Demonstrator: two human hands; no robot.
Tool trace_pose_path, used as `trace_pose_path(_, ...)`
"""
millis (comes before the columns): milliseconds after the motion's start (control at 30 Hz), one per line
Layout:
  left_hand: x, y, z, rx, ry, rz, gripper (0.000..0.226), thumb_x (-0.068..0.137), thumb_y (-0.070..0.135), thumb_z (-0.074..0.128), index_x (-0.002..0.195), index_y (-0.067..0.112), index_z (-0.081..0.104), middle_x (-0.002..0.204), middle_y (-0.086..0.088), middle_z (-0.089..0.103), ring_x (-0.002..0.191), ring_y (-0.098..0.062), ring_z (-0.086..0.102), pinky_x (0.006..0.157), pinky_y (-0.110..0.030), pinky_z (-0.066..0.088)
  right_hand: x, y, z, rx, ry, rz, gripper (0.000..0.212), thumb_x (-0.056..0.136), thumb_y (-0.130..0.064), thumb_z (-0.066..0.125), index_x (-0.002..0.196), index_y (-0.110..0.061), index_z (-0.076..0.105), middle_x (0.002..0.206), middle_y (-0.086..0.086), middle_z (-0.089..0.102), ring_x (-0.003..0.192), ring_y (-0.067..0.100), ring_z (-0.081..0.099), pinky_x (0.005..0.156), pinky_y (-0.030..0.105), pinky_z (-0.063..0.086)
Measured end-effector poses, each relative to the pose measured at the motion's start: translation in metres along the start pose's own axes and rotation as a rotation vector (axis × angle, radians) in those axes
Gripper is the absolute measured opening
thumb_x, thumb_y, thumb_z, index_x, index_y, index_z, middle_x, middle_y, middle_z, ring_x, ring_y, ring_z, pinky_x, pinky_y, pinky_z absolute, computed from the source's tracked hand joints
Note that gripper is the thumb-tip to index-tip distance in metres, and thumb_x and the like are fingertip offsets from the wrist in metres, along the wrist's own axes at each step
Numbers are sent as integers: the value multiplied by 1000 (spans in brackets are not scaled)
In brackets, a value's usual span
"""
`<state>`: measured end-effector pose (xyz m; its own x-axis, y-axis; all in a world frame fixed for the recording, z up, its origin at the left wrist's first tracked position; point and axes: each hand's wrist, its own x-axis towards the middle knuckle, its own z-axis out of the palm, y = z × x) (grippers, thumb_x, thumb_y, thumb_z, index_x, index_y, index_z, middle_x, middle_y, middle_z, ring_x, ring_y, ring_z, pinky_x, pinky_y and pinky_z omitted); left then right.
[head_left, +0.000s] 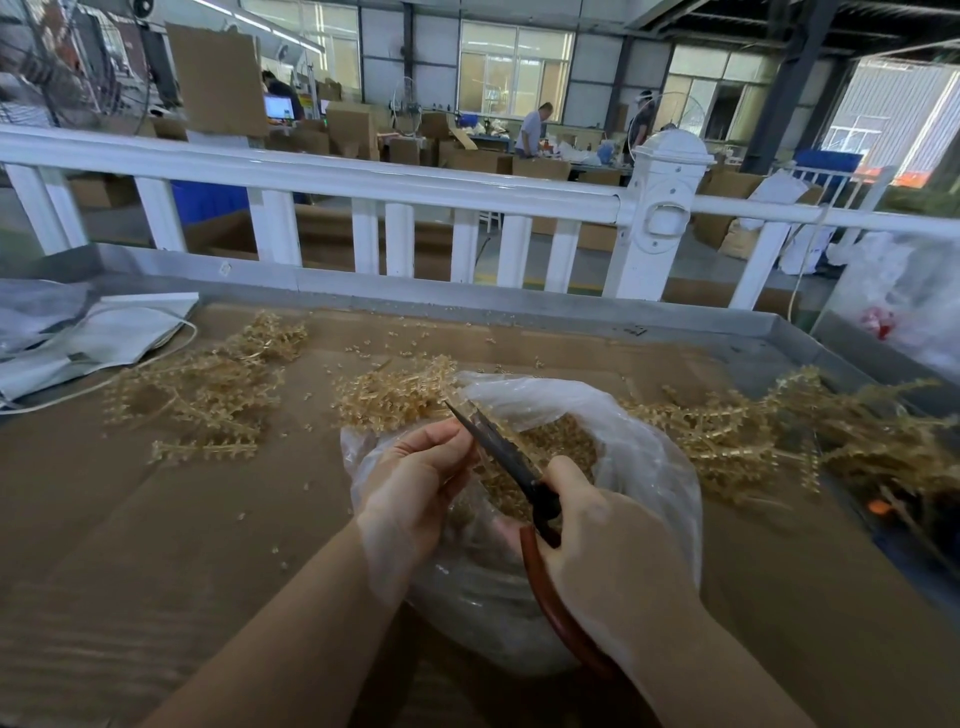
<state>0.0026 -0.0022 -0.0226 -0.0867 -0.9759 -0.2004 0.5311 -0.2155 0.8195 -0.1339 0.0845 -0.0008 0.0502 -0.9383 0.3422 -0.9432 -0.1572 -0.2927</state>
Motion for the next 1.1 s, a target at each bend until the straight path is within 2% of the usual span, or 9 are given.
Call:
trace_pose_path(133,1,-1,0,5,-24,-2,19,83,-7,57,80,10,64,64,1,70,58,-7,66,58,-20,48,2,-2,0,7,-13,22,33,86,-66,45,89,-35,33,67,-15,51,60,0,50,53,12,36)
trace_pose_path(300,2,-3,-1,14,-41,10,14,82,-7,58,85,6,64,66,-1,68,56,-6,65,49,-14,48,3,-4,2,39,-34,66,34,86,-66,46,83,-34,33,64,-14,49,56,-4,44,50,11,30)
trace_pose_path(433,1,-4,0,56,-57,28,14,83,-3,58,82,10,63,66,1,65,58,-6,61,48,-13,46,3,-3,3,48,-33,56,34,87,-65,47,83,-34,33,63,-13,50,56,-2,47,54,12,38)
trace_pose_path(600,-1,-3,0,91,-81,28,18,85,-2,56,76,14,62,66,2,64,59,-6,60,51,-16,45,3,-1,5,50,-3,42,33,86,-66,48,84,-35,35,63,-14,50,55,-3,46,51,10,34)
trace_pose_path(667,-3,-2,0,91,-90,22,18,84,-4,56,76,11,62,64,1,65,57,-6,62,50,-16,47,3,-1,6,65,8,43,34,85,-66,49,83,-35,35,64,-13,51,57,-2,48,55,11,38)
trace_pose_path(800,-4,-1,2,108,-105,9,19,83,-3,56,74,12,61,64,2,66,57,-5,62,62,-23,41,4,-3,7,78,28,38,32,85,-65,48,87,-35,37,69,-13,55,63,2,55,62,16,48)
trace_pose_path(1000,-7,1,1,95,-129,15,9,75,4,62,81,10,64,71,-2,66,66,-12,61,70,-28,44,3,-1,8,66,43,22,32,86,-65,47,91,-35,38,73,-12,57,66,2,57,65,18,51)
trace_pose_path(1100,-7,3,3,36,-107,-7,5,77,4,62,80,8,64,69,-3,65,62,-12,59,62,-23,48,4,0,6,106,23,57,34,84,-66,50,84,-34,39,68,-12,56,63,1,55,56,12,42)
